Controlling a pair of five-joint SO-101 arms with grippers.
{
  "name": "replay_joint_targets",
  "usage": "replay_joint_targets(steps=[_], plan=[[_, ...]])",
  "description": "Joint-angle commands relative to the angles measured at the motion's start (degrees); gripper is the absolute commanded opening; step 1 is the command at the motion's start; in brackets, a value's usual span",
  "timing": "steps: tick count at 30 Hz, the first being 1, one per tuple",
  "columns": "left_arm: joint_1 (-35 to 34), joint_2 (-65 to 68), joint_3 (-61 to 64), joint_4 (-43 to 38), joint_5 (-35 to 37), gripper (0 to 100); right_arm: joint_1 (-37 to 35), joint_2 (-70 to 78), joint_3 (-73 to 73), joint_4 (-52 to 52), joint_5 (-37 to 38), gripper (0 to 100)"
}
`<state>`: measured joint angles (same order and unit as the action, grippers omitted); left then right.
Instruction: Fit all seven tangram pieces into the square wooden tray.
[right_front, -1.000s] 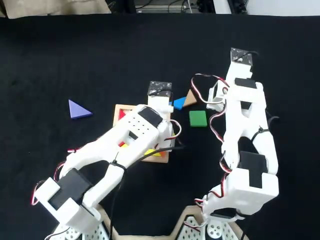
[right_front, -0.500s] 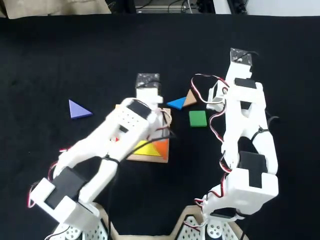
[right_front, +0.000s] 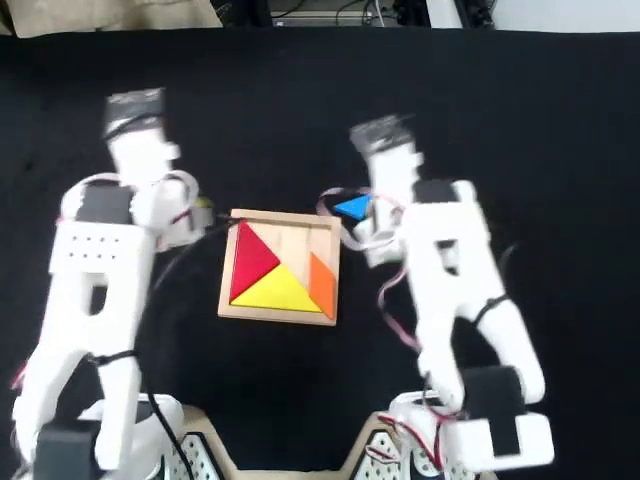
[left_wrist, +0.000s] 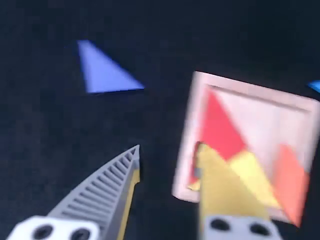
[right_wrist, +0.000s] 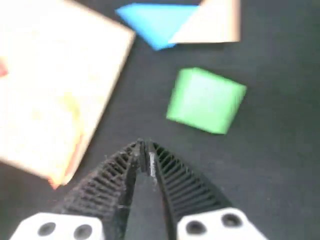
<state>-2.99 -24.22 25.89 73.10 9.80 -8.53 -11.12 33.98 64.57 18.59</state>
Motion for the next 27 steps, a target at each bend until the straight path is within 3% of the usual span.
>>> replay_joint_targets(steps=[1,8,12,27], plan=[[-9.36,-4.92,15.87,-13.1,-1.32,4,-8.62,-4.35,2.59,0.09,2.73,1.1],[-14.02,-8.35,33.45,-29.1,-0.97,3,-16.88,-3.65,4.35,-0.44,2.81,1.1],[-13.85,-9.05,38.64,-37.01,-0.88,3,-17.67,-1.01,4.62,-3.08,2.73,1.1],[-10.68,-9.05,39.78,-38.15,-0.88,3,-16.7,13.67,-4.79,-8.44,2.64,1.1]])
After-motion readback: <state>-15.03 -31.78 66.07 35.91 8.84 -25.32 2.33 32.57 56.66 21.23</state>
